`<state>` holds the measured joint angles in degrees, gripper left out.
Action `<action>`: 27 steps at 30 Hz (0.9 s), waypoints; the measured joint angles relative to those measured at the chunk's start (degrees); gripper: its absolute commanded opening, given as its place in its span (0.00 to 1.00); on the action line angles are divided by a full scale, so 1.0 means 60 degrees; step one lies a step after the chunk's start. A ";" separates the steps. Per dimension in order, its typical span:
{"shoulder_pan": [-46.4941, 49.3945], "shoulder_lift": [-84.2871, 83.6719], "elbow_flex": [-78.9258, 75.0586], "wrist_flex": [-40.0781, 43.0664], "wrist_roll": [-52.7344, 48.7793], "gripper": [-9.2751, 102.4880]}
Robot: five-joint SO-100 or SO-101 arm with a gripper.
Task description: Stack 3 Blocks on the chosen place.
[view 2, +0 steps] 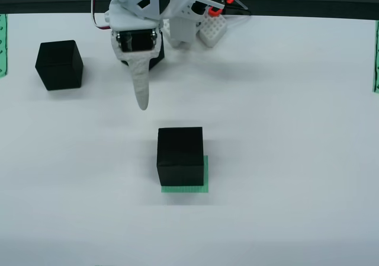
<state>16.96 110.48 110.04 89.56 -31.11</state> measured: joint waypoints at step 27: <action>0.6606 -0.0073 -0.0410 -0.1055 -0.7441 0.36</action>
<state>56.60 110.04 107.58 83.23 -75.76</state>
